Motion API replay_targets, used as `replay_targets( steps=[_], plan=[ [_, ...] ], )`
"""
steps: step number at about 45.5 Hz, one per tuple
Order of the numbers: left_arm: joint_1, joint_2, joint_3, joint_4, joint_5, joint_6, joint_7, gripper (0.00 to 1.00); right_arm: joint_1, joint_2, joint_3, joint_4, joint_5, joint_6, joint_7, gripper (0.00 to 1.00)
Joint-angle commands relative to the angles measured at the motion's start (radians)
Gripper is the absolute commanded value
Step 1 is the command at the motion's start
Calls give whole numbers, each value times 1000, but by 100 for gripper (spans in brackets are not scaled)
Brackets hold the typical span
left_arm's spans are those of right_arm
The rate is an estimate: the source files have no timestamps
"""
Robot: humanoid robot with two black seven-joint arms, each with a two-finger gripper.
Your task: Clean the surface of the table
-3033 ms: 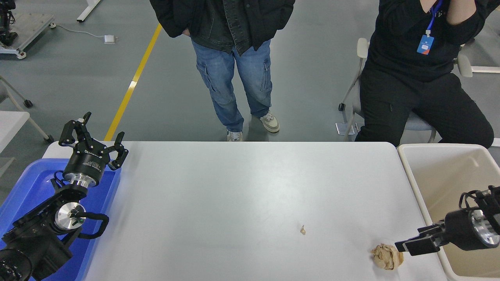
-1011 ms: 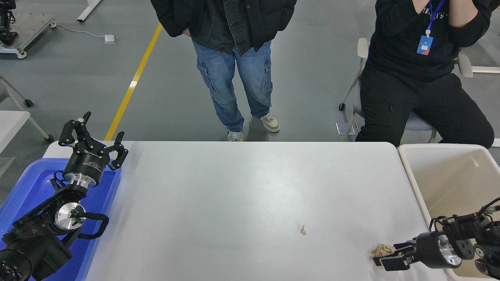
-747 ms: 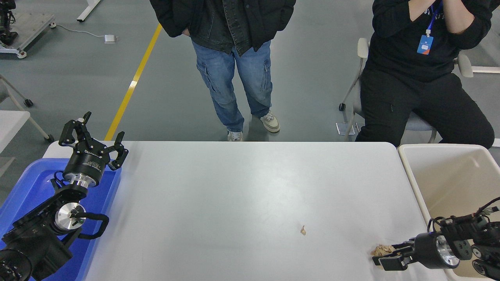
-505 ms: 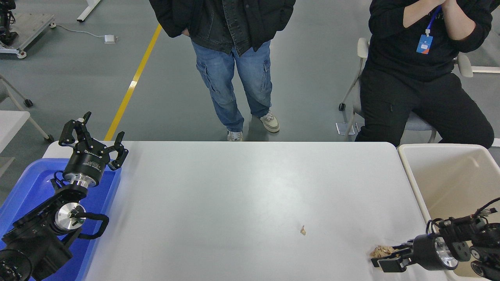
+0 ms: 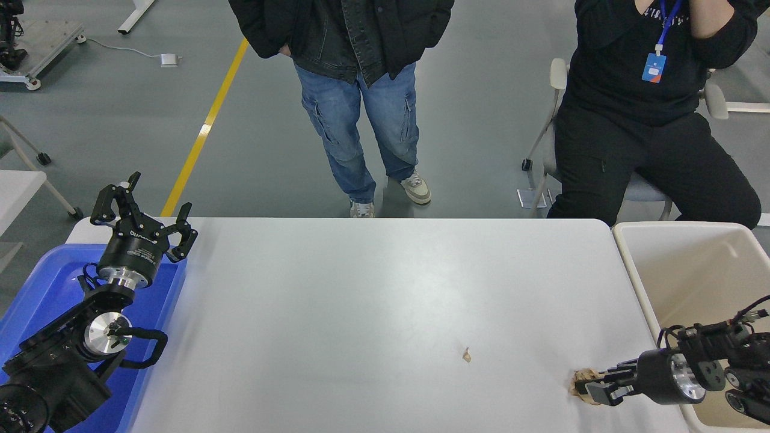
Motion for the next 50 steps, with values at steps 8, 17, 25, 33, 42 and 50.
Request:
replay_targets(
  steps=[8, 17, 25, 33, 42, 50],
  plan=[
    [0, -1, 0, 0, 0, 0, 0, 100, 31, -21, 38, 5, 10, -24, 68, 0],
    [0, 0, 0, 0, 0, 0, 0, 100, 81, -96, 128, 83, 39, -24, 134, 0],
    [0, 0, 0, 0, 0, 0, 0, 100, 188, -149, 181, 140, 112, -12, 165, 0],
    [0, 0, 0, 0, 0, 0, 0, 100, 310, -170, 181, 137, 270, -4, 166, 0],
    [0, 0, 0, 0, 0, 0, 0, 100, 428, -207, 181, 128, 410, -1, 166, 0],
    [0, 0, 0, 0, 0, 0, 0, 100, 497, -242, 182, 111, 487, -1, 166, 0]
  ],
)
